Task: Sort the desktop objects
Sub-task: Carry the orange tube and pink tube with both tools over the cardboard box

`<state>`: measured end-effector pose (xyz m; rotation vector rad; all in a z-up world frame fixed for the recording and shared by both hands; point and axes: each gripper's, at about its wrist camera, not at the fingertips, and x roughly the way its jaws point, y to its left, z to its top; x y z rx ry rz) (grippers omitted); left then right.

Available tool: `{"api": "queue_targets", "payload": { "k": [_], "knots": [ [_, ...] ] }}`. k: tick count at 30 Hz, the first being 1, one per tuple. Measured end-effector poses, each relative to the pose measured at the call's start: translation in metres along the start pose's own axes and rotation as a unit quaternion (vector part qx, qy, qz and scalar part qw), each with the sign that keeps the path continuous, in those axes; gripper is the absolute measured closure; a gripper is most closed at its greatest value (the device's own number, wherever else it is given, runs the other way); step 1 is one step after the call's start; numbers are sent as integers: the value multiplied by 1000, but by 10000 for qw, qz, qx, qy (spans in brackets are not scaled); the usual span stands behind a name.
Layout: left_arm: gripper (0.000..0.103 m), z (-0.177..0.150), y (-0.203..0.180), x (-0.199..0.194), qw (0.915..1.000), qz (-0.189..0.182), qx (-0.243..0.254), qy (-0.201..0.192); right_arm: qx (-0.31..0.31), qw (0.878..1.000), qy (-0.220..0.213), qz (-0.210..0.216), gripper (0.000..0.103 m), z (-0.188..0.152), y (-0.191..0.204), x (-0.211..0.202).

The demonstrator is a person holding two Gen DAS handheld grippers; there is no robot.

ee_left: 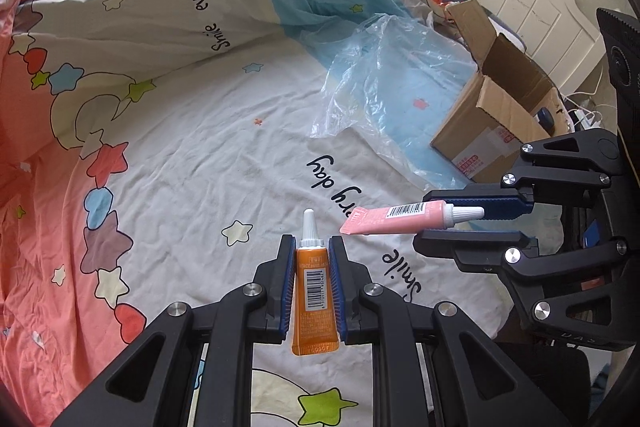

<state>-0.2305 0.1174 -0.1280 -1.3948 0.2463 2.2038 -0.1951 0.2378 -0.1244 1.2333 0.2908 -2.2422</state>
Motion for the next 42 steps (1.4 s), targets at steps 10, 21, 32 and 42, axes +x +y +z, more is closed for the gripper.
{"api": "queue_targets", "payload": {
  "k": [10,21,32,42],
  "knots": [
    [87,15,-43,-36,9990,-210,339,-195,222,9987,-317,-320,87,-9,-14,-56],
    [86,37,-89,-50,9968,-335,621,-369,503,9969,-415,-444,88,-35,-41,-90],
    [86,14,-70,-16,9986,-228,460,-96,1317,9876,447,-728,83,-77,-47,14],
    [86,-5,-35,36,9988,-246,283,300,2235,9579,1262,-1289,79,-92,-80,107]
  ]
}}
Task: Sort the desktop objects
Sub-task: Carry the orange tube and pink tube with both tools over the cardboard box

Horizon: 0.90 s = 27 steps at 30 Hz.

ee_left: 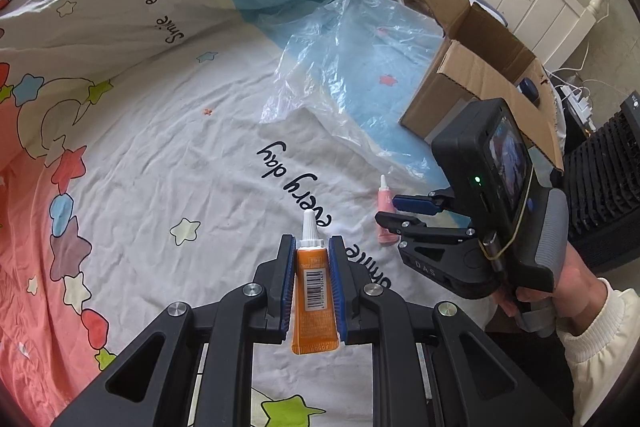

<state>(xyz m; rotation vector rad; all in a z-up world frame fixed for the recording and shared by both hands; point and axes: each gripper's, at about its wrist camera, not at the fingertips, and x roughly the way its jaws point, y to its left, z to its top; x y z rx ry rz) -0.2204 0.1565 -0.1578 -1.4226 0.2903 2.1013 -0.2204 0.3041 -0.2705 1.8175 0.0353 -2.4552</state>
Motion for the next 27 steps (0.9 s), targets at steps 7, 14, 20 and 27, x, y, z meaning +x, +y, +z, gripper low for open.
{"api": "queue_targets", "payload": {
  "k": [7,14,20,27],
  "knots": [
    [86,-6,12,10,9999,-5,-32,102,228,9990,-45,380,86,2,2,-5],
    [86,-2,-1,-3,10000,-45,63,25,252,9944,-642,800,86,-3,3,-79],
    [86,13,-29,-21,9996,-154,191,-171,291,9913,-1094,666,86,-6,-12,-142],
    [86,34,-76,-36,9977,-328,441,-385,468,9879,-1390,503,86,-19,-41,-182]
  ]
}}
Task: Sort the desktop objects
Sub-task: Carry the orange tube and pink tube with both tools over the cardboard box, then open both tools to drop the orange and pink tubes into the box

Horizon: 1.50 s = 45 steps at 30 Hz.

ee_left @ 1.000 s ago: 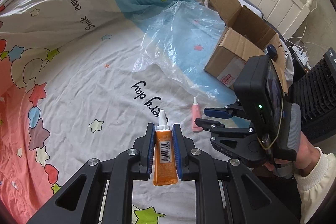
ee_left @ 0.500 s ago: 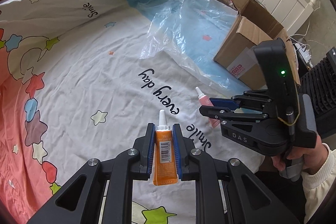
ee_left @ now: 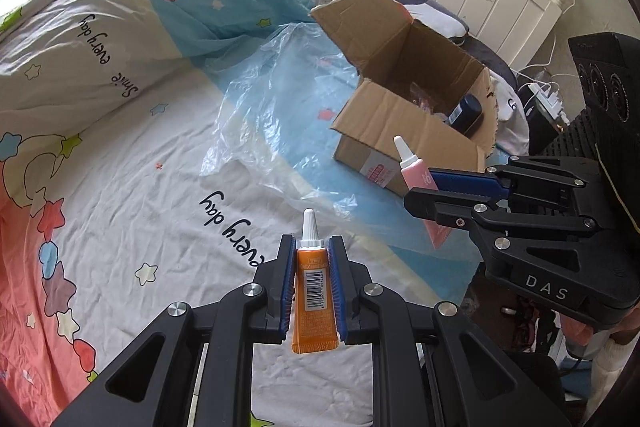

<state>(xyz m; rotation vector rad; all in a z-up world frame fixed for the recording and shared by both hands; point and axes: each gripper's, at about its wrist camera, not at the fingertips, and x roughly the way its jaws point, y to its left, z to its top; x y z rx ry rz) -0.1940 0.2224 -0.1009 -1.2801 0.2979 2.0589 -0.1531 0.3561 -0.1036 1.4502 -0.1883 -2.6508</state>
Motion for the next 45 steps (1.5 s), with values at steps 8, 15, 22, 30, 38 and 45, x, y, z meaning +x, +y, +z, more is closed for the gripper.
{"api": "queue_targets", "payload": {
  "k": [8,15,22,30,38,45],
  "knots": [
    [86,21,-39,-7,9995,-82,262,-132,112,9991,-383,-167,86,0,-24,-45],
    [86,32,-60,-12,9988,-120,433,-192,178,9983,-522,-201,86,1,-37,-64],
    [86,47,-76,-14,9976,-109,611,-302,178,9976,-579,-331,86,2,-46,-73],
    [86,69,-99,-7,9955,-182,844,-401,172,9965,-619,-540,86,10,-66,-77],
    [86,105,-123,16,9932,-356,998,-489,215,9954,-630,-686,86,22,-99,-71],
    [87,128,-136,54,9927,-403,1066,-402,308,9952,-560,-735,86,29,-132,-52]
  ]
}}
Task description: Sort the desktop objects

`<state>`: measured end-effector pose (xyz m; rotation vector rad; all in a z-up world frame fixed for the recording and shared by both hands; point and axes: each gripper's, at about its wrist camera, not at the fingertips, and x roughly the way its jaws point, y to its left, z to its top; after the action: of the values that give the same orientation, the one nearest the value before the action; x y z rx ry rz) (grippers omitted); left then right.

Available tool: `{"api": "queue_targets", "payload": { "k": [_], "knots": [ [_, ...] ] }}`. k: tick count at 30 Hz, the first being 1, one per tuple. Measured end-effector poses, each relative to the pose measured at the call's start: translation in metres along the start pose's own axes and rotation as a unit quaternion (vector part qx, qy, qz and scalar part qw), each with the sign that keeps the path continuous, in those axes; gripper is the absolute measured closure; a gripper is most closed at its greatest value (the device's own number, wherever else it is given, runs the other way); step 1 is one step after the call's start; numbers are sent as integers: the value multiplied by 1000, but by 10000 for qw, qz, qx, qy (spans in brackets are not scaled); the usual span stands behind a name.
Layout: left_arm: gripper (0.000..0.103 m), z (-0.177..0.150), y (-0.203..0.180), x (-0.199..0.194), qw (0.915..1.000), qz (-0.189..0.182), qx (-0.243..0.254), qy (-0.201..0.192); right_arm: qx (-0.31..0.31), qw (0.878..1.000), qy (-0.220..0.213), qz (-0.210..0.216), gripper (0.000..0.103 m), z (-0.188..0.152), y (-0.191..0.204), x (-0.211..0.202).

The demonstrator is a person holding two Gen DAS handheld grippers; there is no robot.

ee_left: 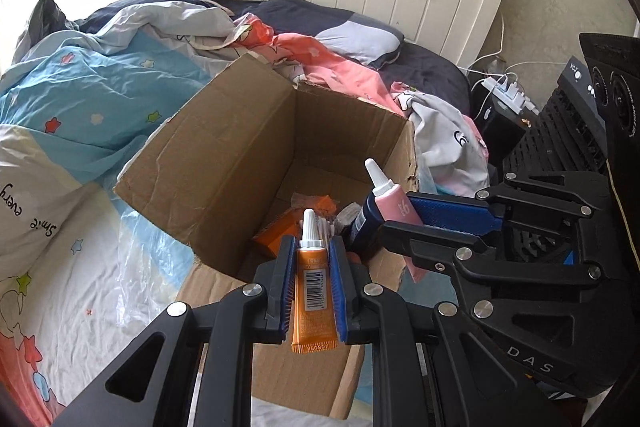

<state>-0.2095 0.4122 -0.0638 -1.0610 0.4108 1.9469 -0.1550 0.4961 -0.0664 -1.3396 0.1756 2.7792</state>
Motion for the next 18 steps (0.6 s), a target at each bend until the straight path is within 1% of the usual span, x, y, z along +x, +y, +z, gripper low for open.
{"api": "queue_targets", "payload": {
  "k": [5,6,7,8,9,10,11,12,14,16,18],
  "knots": [
    [86,12,1,24,9999,81,48,71,84,10000,18,-23,86,7,-16,16],
    [81,15,1,28,9997,187,86,104,91,9999,65,-65,86,8,-19,20],
    [67,16,3,32,9989,421,66,170,103,9998,113,-141,85,8,-21,25],
    [56,17,5,37,9975,664,40,239,131,9995,146,-254,84,7,-24,28],
    [32,17,9,40,9953,921,-42,298,168,9991,168,-355,82,6,-27,31],
    [19,16,14,41,9936,1090,-122,284,227,9988,169,-402,71,5,-30,31],
    [16,15,20,41,9932,1118,-203,250,296,9987,158,-387,59,4,-32,31],
    [13,13,25,40,9929,1136,-283,216,364,9985,148,-371,54,3,-35,31],
    [10,10,35,36,9937,984,-488,225,482,9982,88,-340,36,1,-39,28],
    [5,7,41,32,9934,936,-644,173,582,9977,7,-338,29,0,-40,25],
    [0,6,43,27,9932,946,-665,153,686,9972,-17,-288,29,-1,-41,22]
  ]
}}
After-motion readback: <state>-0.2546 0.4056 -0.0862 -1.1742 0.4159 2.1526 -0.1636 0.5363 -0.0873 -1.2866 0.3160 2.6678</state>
